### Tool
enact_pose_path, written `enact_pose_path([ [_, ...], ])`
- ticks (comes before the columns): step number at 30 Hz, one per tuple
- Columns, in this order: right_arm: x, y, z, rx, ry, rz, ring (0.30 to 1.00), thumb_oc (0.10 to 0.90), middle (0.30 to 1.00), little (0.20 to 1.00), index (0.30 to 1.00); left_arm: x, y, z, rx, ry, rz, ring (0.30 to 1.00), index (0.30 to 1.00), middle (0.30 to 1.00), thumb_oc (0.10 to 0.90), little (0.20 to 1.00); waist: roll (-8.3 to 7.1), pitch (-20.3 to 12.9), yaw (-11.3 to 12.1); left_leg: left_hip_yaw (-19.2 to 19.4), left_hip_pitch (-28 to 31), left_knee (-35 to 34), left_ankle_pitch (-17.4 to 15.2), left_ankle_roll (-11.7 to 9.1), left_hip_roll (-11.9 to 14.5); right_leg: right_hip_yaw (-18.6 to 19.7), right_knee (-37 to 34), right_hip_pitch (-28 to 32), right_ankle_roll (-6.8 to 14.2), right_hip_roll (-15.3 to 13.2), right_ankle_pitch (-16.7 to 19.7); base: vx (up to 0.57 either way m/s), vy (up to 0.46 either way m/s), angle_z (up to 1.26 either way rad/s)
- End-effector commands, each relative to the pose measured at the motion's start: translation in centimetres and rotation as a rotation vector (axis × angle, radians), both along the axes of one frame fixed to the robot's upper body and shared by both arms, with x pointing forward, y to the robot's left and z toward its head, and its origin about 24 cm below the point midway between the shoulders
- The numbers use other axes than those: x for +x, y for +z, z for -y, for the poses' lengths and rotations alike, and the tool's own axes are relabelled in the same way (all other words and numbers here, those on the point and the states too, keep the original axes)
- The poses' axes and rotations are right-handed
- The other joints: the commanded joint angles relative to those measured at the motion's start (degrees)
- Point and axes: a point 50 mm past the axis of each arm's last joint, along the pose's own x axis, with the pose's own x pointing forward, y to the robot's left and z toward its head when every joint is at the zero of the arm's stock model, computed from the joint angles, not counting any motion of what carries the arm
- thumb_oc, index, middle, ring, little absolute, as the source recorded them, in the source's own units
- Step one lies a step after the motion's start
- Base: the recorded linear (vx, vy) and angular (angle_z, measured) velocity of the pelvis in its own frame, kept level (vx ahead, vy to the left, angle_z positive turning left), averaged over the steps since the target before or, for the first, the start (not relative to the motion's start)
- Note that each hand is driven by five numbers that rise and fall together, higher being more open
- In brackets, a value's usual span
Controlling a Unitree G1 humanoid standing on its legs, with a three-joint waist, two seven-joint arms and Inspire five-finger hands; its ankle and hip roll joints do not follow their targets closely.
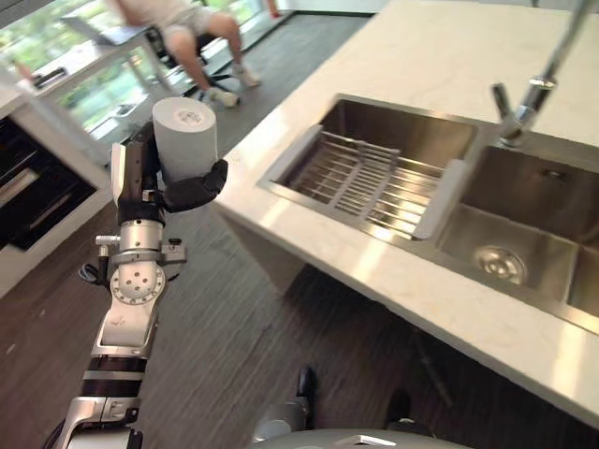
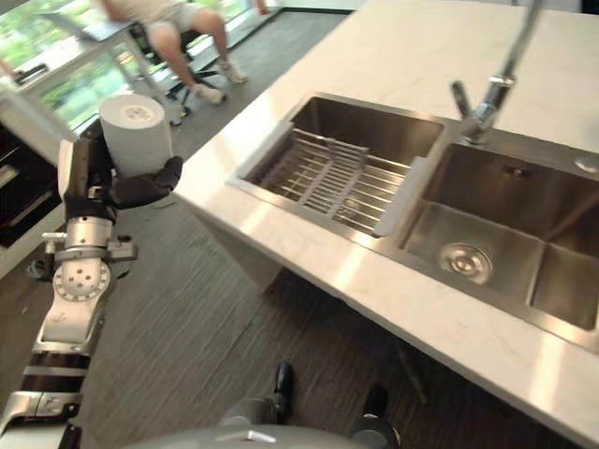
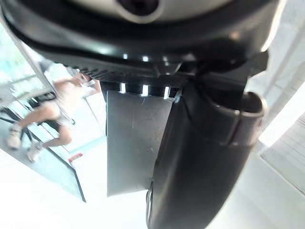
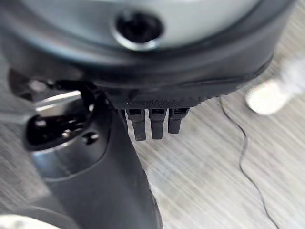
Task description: Place the dishes in the dishwasher.
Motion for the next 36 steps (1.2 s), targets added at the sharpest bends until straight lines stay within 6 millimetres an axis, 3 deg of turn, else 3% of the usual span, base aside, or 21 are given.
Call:
enact_pose_path([
  [1,0.1,0.4,1.2,-0.041,0.010,-0.003,0.900,0.800,0.900,0.900,0.900,-1.8,4.2,-1.7,-0.022,0.036,0.258,0.300,0.300,0.300,0.400,0.300,1.32,-1.73,-0.95,-4.12,3.93,1.37,1.90,-1.91,5.91,-3.63,1.02,5.56,7.48,-2.62,-9.97,-0.22,0.034,0.76],
  [4,0.1,0.5,1.4,-0.045,-0.020,0.004,0.900,0.800,0.900,0.900,0.900,-2.2,3.0,-2.4,-0.031,0.059,0.208,0.300,0.300,0.300,0.400,0.300,1.10,-2.65,-1.31,-2.05,8.39,1.74,-0.45,-2.52,7.85,-6.50,1.02,5.84,8.36,-4.05,-9.53,-0.24,0.073,0.81],
  [6,-0.5,0.5,1.6,-0.041,-0.072,0.002,0.900,0.800,0.900,0.900,0.900,-2.7,2.0,-3.0,0.005,0.073,0.147,0.300,0.300,0.300,0.400,0.300,0.68,-4.21,-1.50,1.13,11.86,2.11,-1.91,-2.58,9.54,-11.32,1.26,5.07,8.95,-6.98,-6.27,-0.33,0.241,1.17],
  [8,-0.7,0.5,1.6,-0.042,-0.081,-0.001,0.900,0.800,0.900,0.900,0.900,-2.8,2.0,-3.1,0.017,0.070,0.137,0.300,0.300,0.300,0.400,0.300,0.42,-4.78,-2.14,1.59,12.31,2.06,-2.30,-2.52,9.88,-12.84,1.43,5.04,9.37,-8.13,-5.18,-0.25,0.230,1.25],
  [9,-1.4,0.5,1.8,-0.045,-0.100,-0.015,0.900,0.800,0.900,0.900,0.900,-3.1,1.9,-3.7,0.047,0.086,0.115,0.300,0.300,0.300,0.400,0.300,0.22,-5.22,-2.09,3.53,13.42,1.96,-2.48,-2.62,11.19,-15.17,1.83,4.72,9.75,-9.83,-3.77,-0.32,0.496,1.74],
  [10,-2.8,0.5,1.7,-0.046,-0.151,-0.038,0.900,0.800,0.900,0.900,0.900,-3.4,1.7,-3.8,0.084,0.086,0.088,0.300,0.300,0.300,0.400,0.300,-0.07,-6.16,-2.74,7.60,14.78,0.01,-3.72,-2.59,12.96,-20.11,3.16,4.93,11.12,-13.56,-1.24,-0.31,0.507,1.54],
  [11,-2.9,0.5,1.7,-0.046,-0.152,-0.041,0.900,0.800,0.900,0.900,0.900,-3.4,1.7,-3.8,0.086,0.084,0.084,0.300,0.300,0.300,0.400,0.300,-0.13,-6.34,-3.07,7.29,14.87,-0.38,-3.77,-2.48,12.69,-20.61,3.42,5.22,11.52,-13.91,-1.12,-0.23,0.662,1.39],
  [12,-3.5,0.2,1.1,-0.035,-0.202,-0.048,0.900,0.800,0.900,0.900,0.900,-3.8,1.3,-3.6,0.089,0.065,0.059,0.300,0.300,0.300,0.400,0.300,-0.46,-6.63,-3.48,7.32,14.73,-3.14,-8.69,-0.56,10.75,-20.18,6.32,5.07,12.70,-16.77,0.12,-0.07,0.545,1.15],
  [14,-3.1,0.1,0.9,-0.033,-0.206,-0.044,0.900,0.800,0.900,0.900,0.900,-3.6,1.1,-3.5,0.110,0.074,0.039,0.300,0.300,0.300,0.400,0.300,-2.55,-6.19,-3.37,4.24,13.47,-3.80,-11.88,2.11,6.29,-20.11,10.38,5.50,14.23,-21.81,3.66,-0.12,0.661,1.82],
  [15,-3.3,-0.1,0.3,-0.021,-0.210,-0.042,0.900,0.800,0.900,0.900,0.900,-3.7,0.7,-3.7,0.115,0.084,0.019,0.300,0.300,0.300,0.400,0.300,-3.38,-5.48,-3.50,2.49,13.21,-4.24,-12.70,3.24,4.91,-17.55,13.13,4.84,14.56,-22.76,5.20,-0.08,0.466,1.45],
  [16,-2.9,-0.3,-0.2,-0.002,-0.224,-0.011,0.900,0.800,0.900,0.900,0.900,-3.7,0.7,-3.3,0.128,0.070,0.017,0.300,0.300,0.300,0.400,0.300,-4.36,-4.76,-4.44,0.69,12.92,-4.72,-12.97,4.17,3.48,-12.20,15.71,3.28,14.79,-23.13,6.52,-0.05,0.396,0.99],
  [17,-2.3,-0.4,-0.8,0.023,-0.238,0.020,0.900,0.800,0.900,0.900,0.900,-3.4,0.9,-2.7,0.151,0.044,0.022,0.300,0.300,0.300,0.400,0.300,-5.18,-4.37,-5.06,-0.73,12.48,-4.91,-13.07,4.96,2.28,-4.56,17.02,0.85,14.54,-21.74,6.45,-0.05,0.394,1.52],
  [19,-0.2,-0.5,-1.2,0.042,-0.276,0.096,0.900,0.800,0.900,0.900,0.900,-2.4,1.1,-1.1,0.166,-0.031,0.030,0.300,0.300,0.300,0.400,0.300,-6.04,-3.92,-6.39,-3.98,11.59,-5.10,-12.03,6.85,-0.05,7.38,16.65,-1.65,12.14,-14.31,2.31,0.03,0.371,1.68],
  [21,1.1,-0.4,-1.5,0.056,-0.299,0.150,0.900,0.800,0.900,0.900,0.900,-1.2,1.3,0.6,0.179,-0.107,0.030,0.300,0.300,0.300,0.400,0.300,-6.71,-3.55,-6.59,-8.75,10.68,-5.17,-11.70,7.69,-1.69,11.25,15.23,-1.27,10.16,-6.67,-4.51,0.12,0.254,1.49],
  [24,2.4,-0.6,-2.7,0.100,-0.295,0.197,0.900,0.800,0.900,0.900,0.900,0.7,1.5,3.8,0.181,-0.226,0.029,0.300,0.300,0.300,0.400,0.300,-8.21,-2.43,-7.88,-17.19,10.29,-5.26,-11.41,8.64,-5.12,18.07,15.71,-2.20,9.91,0.52,-7.33,0.15,0.126,2.28],
  [25,3.2,-0.6,-3.5,0.115,-0.244,0.204,0.900,0.800,0.900,0.900,0.900,1.4,1.4,5.7,0.173,-0.297,0.025,0.300,0.300,0.300,0.400,0.300,-9.34,-1.93,-7.05,-20.12,10.39,-5.30,-10.96,8.28,-6.30,18.14,15.30,-1.33,9.33,1.32,-6.95,0.13,0.052,2.47],
  [29,4.5,-0.4,-3.5,0.107,-0.189,0.224,0.900,0.800,0.900,0.900,0.900,1.7,1.6,6.3,0.172,-0.330,0.025,0.300,0.300,0.300,0.400,0.300,-10.37,-2.77,-5.49,-22.07,9.06,-5.37,-10.95,7.85,-6.86,11.64,9.46,3.66,8.76,0.15,-7.77,0.06,-0.073,2.09],
  [30,10.8,1.3,-3.7,0.080,-0.152,0.362,0.900,0.800,0.900,0.900,0.900,1.6,1.2,6.4,0.173,-0.345,-0.002,0.300,0.300,0.300,0.400,0.300,-10.33,-3.53,-3.97,-22.55,9.13,-5.32,-10.97,7.54,-6.70,10.33,7.74,4.96,8.55,0.13,-7.66,0.17,-0.104,0.69],
  [31,13.7,3.5,-7.8,0.171,0.048,0.553,0.900,0.800,0.900,0.900,0.900,0.6,-0.3,4.5,0.132,-0.249,-0.054,0.300,0.300,0.300,0.400,0.300,-10.61,-4.26,-4.54,-21.15,8.89,-5.21,-10.73,7.35,-6.51,10.22,5.75,5.23,8.97,-0.22,-5.92,0.15,-0.076,0.02],
  [33,13.7,3.9,-8.5,0.180,0.102,0.570,0.900,0.800,0.900,0.900,0.900,0.3,-1.0,3.6,0.127,-0.208,-0.081,0.300,0.300,0.300,0.400,0.300,-10.49,-4.69,-4.44,-20.14,9.51,-5.20,-11.58,7.21,-6.04,10.88,4.94,5.82,8.89,0.19,-6.39,0.11,-0.036,-0.25],
  [36,11.6,2.8,-8.9,0.181,0.179,0.505,0.900,0.800,0.900,0.900,0.900,-0.2,-1.5,2.8,0.095,-0.161,-0.079,0.300,0.300,0.300,0.400,0.300,-10.06,-5.42,-4.97,-17.64,10.55,-5.24,-12.16,7.05,-5.42,12.00,2.51,6.56,8.85,0.56,-6.31,0.09,-0.022,-0.43],
])
